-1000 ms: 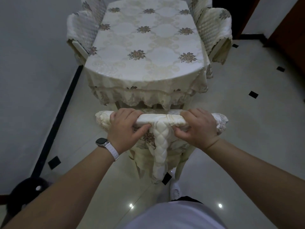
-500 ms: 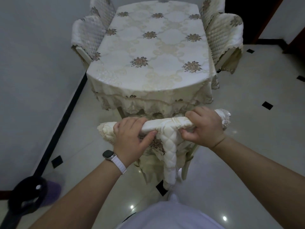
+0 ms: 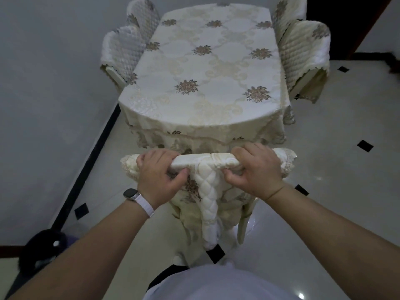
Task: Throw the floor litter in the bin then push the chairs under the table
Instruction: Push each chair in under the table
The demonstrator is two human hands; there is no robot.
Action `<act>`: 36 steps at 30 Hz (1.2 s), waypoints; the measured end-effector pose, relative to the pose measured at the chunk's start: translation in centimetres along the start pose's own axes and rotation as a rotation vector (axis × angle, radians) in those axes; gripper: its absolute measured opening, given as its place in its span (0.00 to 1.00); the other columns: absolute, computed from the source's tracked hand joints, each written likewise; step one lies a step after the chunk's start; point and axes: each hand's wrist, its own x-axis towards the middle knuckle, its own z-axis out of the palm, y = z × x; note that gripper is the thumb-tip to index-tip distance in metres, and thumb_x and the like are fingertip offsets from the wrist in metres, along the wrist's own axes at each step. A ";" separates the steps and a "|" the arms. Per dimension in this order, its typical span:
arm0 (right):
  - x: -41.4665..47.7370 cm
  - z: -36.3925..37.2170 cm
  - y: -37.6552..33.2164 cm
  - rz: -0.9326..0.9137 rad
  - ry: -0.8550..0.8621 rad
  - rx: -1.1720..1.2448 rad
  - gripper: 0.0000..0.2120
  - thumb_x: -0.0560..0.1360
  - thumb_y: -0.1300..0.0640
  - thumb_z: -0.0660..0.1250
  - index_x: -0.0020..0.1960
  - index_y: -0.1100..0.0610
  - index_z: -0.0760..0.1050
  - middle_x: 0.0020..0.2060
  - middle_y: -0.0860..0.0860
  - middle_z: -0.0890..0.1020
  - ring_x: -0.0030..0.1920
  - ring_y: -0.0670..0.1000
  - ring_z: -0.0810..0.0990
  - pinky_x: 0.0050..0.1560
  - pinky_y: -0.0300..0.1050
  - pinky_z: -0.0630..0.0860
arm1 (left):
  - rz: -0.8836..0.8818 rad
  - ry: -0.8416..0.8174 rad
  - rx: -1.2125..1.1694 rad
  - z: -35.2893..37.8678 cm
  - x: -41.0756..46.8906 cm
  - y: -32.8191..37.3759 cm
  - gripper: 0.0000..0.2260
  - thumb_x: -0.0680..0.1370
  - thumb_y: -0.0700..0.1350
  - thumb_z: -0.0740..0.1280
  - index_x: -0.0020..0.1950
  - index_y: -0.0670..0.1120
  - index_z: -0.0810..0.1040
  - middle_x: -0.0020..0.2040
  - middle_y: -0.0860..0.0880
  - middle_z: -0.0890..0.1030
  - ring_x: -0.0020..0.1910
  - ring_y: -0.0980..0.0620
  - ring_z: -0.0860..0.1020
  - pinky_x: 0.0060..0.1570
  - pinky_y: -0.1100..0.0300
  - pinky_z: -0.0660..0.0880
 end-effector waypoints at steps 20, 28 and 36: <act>3.9 3.1 -1.8 -0.005 0.021 -0.060 0.16 0.64 0.43 0.67 0.37 0.57 0.78 0.31 0.52 0.76 0.32 0.55 0.73 0.31 0.44 0.66 | 0.025 -0.098 -0.134 -0.6 3.5 -5.3 0.17 0.72 0.58 0.65 0.51 0.47 0.80 0.47 0.52 0.79 0.50 0.49 0.73 0.52 0.54 0.63; 4.1 2.4 2.4 -0.059 -0.131 0.005 0.18 0.65 0.43 0.67 0.44 0.58 0.75 0.34 0.54 0.74 0.34 0.57 0.72 0.34 0.44 0.62 | -0.013 -0.090 -0.084 1.7 2.9 -2.4 0.20 0.73 0.60 0.64 0.53 0.46 0.81 0.48 0.49 0.80 0.50 0.48 0.74 0.51 0.49 0.68; 3.7 3.9 0.1 -0.004 -0.102 -0.015 0.19 0.68 0.42 0.66 0.41 0.59 0.78 0.34 0.54 0.75 0.35 0.56 0.72 0.33 0.46 0.66 | 0.026 -0.084 -0.091 0.9 3.7 -5.4 0.18 0.71 0.59 0.65 0.50 0.46 0.81 0.46 0.49 0.80 0.48 0.46 0.74 0.50 0.50 0.65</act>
